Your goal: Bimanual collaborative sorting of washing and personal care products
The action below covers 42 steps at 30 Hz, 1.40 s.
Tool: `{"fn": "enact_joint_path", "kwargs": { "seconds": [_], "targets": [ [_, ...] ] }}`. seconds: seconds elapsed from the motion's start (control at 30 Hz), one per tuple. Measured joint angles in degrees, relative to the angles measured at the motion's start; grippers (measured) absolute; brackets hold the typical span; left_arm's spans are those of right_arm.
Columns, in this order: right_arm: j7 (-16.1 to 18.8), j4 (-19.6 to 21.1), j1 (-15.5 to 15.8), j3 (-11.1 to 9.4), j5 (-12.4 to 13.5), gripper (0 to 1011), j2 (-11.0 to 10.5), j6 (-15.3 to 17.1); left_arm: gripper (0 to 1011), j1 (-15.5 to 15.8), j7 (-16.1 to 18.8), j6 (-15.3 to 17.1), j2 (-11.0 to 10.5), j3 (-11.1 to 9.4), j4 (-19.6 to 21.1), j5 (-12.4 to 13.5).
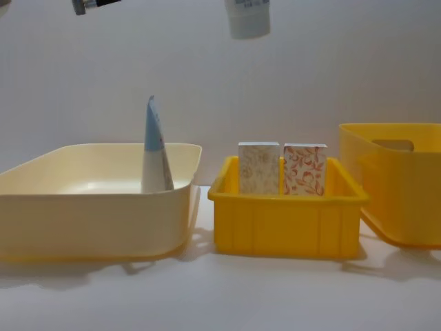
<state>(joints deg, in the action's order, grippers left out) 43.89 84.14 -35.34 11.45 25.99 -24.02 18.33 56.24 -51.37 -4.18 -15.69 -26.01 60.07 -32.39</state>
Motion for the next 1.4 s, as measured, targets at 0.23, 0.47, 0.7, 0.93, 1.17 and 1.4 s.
{"fn": "enact_joint_path", "kwargs": {
  "seconds": [0.23, 0.47, 0.7, 0.93, 1.17, 1.4],
  "targets": [
    [0.5, 0.0, -0.7, 2.3, -1.8, 1001, -0.5, -1.0, 236, -0.6, 0.0, 0.4, -0.4, -0.3, 1.0, -0.5],
    [-1.6, -0.1, -1.0, 4.0, -4.0, 1001, 0.1, -3.2, 236, -1.2, 0.1, 0.7, -0.9, -0.5, 1.9, -0.9],
    [-3.8, -0.3, -1.4, 5.2, -5.4, 1001, 1.4, -5.2, 236, -1.5, 0.1, 0.9, -1.3, -0.7, 2.3, -1.3],
    [-5.1, -0.4, -1.8, 6.5, -6.1, 1001, 2.6, -6.4, 235, -1.6, 0.1, 0.9, -1.4, -1.1, 2.3, -1.7],
    [-6.5, -0.8, -2.3, 7.9, -6.9, 1001, 3.7, -7.0, 235, -1.2, -0.4, 0.7, -1.2, -1.6, 1.7, -2.1],
    [-7.7, -1.5, -2.9, 9.1, -7.7, 1001, 4.5, -7.3, 236, -0.8, -0.7, 0.2, -1.0, -2.0, 1.3, -2.4]
  ]
}}
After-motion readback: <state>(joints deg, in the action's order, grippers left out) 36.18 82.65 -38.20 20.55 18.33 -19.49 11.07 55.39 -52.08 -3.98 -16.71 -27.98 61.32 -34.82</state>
